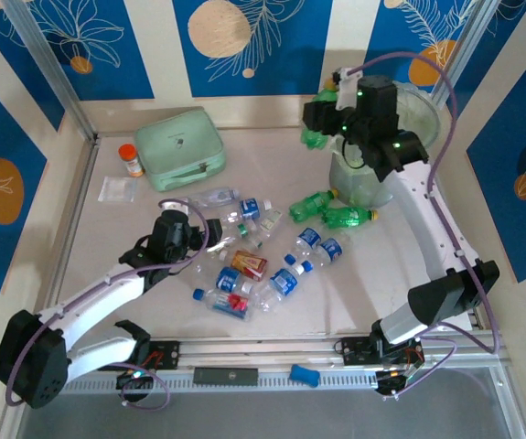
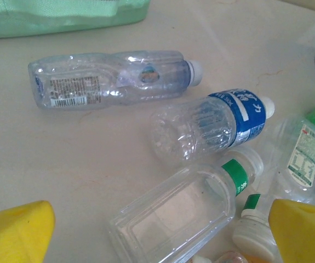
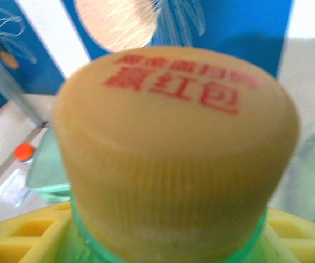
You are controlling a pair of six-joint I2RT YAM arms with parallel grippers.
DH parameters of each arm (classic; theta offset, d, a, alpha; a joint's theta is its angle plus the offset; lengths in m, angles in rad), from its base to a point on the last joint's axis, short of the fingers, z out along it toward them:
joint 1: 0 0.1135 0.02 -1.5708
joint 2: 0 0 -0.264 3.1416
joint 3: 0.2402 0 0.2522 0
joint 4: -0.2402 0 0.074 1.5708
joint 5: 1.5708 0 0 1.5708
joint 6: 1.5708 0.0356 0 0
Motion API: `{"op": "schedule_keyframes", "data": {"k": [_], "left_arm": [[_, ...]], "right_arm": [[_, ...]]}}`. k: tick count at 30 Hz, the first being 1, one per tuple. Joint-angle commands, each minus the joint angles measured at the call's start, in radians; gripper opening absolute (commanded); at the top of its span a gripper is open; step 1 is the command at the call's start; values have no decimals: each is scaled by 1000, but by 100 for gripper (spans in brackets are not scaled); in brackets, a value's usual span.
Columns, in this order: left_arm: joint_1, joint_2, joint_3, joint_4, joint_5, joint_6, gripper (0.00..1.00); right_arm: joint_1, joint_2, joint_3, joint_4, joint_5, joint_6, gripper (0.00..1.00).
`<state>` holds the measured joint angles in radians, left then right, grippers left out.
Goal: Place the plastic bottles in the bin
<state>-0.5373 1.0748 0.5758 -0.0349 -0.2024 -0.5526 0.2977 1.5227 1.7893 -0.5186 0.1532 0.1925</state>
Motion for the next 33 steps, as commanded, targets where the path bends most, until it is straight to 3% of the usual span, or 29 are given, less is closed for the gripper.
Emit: {"op": "schedule_keyframes", "data": {"k": [1, 14, 21, 33], "left_arm": [[15, 19, 7, -6, 30, -7, 100], [21, 60, 32, -1, 58, -10, 100], [22, 36, 31, -25, 48, -9, 100], [25, 20, 32, -35, 40, -7, 100]], "right_arm": [[-54, 8, 98, -70, 70, -96, 47], [-228, 173, 262, -114, 290, -243, 46], [-258, 192, 98, -56, 302, -223, 46], [-307, 210, -11, -70, 172, -109, 50]]}}
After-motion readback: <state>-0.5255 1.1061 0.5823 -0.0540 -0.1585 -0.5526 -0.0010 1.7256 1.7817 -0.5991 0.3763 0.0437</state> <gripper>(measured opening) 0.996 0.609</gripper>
